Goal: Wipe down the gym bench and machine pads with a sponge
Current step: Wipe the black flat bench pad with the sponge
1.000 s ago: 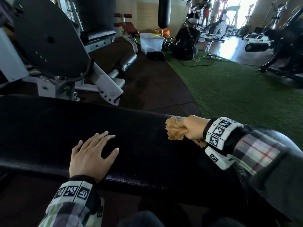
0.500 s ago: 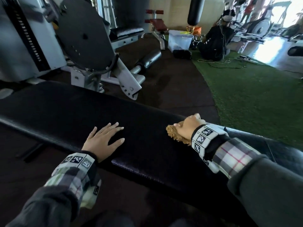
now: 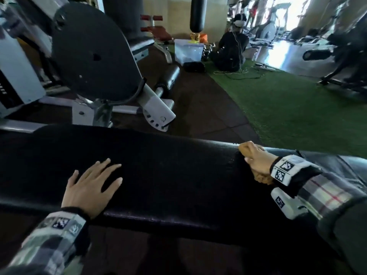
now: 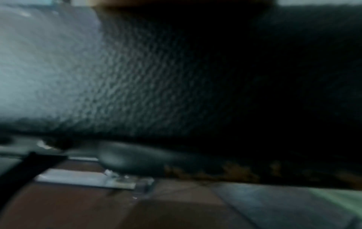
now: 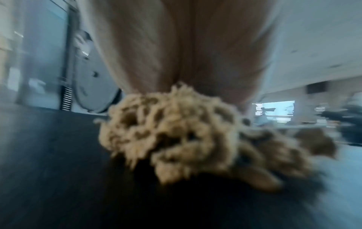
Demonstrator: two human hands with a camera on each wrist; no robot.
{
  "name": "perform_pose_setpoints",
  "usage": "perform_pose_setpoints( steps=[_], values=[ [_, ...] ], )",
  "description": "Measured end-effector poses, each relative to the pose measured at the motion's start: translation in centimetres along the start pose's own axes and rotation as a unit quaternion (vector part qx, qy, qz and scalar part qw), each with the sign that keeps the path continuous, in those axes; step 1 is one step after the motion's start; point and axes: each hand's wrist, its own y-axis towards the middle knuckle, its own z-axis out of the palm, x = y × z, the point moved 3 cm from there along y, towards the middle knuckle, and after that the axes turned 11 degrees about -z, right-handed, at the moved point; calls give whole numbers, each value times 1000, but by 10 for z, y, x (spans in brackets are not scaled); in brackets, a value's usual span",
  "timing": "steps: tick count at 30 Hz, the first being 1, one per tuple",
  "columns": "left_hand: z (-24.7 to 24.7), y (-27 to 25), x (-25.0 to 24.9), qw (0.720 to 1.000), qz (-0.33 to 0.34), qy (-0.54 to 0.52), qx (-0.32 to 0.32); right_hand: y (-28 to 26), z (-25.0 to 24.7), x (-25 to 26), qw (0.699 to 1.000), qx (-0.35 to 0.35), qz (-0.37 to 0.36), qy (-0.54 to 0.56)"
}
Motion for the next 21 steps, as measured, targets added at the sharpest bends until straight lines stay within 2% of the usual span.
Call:
perform_pose_setpoints(
  steps=[2,7,14,18,21],
  values=[
    [-1,2,3,1000,13,-5,-1,-6,-1,3,1000,-3,15,16],
    [-2,3,4,1000,14,-18,4,-17,-5,16,996,60,68,-16],
    [3,5,3,999,9,-32,-5,4,8,2,990,92,89,-59],
    [7,2,2,999,6,-34,-16,26,2,17,991,89,73,-72],
    [6,1,3,999,5,-30,-32,42,6,50,992,103,12,-75]
  ],
)
